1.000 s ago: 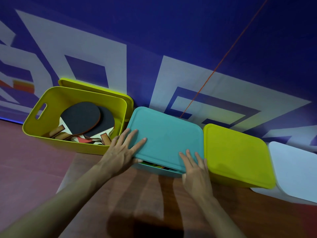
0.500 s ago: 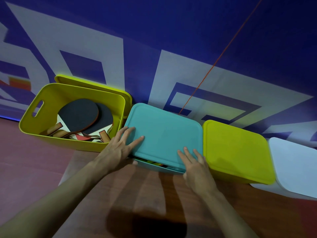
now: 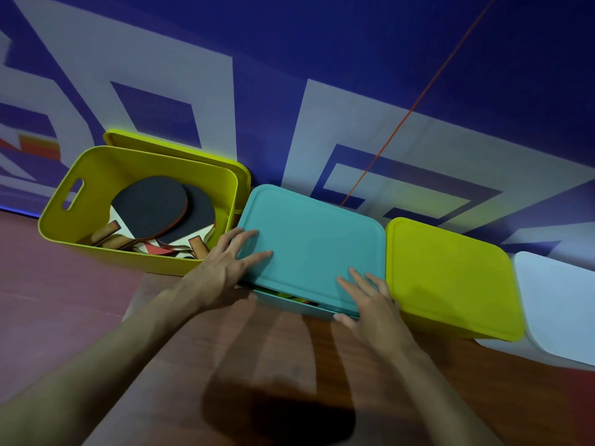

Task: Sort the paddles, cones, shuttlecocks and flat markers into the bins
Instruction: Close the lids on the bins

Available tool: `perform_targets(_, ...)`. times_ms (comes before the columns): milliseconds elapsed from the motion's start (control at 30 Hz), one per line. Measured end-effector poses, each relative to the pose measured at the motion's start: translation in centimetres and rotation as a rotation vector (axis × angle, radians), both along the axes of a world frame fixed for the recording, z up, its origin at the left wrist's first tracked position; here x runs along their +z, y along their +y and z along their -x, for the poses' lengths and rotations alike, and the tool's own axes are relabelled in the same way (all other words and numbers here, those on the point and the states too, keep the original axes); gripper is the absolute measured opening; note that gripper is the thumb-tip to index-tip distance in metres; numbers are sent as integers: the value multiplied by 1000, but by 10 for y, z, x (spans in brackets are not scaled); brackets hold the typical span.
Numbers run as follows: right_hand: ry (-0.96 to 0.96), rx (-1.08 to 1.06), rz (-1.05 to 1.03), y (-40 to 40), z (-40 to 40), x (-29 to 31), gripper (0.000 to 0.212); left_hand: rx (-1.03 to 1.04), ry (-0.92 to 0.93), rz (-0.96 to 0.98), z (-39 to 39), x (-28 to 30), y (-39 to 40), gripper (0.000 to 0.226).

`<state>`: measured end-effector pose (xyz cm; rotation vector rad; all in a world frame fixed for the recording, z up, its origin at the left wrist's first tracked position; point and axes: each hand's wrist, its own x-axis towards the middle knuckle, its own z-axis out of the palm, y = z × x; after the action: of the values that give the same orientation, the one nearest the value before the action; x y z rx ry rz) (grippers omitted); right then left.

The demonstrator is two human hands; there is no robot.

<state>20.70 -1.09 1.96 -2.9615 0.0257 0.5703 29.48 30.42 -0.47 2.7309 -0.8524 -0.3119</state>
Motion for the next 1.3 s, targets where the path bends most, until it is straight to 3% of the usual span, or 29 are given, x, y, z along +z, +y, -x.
perform_targets(167,5,137,13,-10,-1,-6,75,54,162,-37,0,7,-7,83)
perform_targets(333,-15,162,5,-13,3,-10,65,53,186,-80,-3,21,-9,76)
perform_targets(733,-94,183,108,-11,28,-27,61,-28,136,14,5,2,9,67)
perform_targets(1000,-151,189,70,-19,23,-26,49,-27,110,106,2,-3,15,57)
perform_targets(1300,-174,192,29,-16,39,-29,54,-56,80,86,8,-16,23,61)
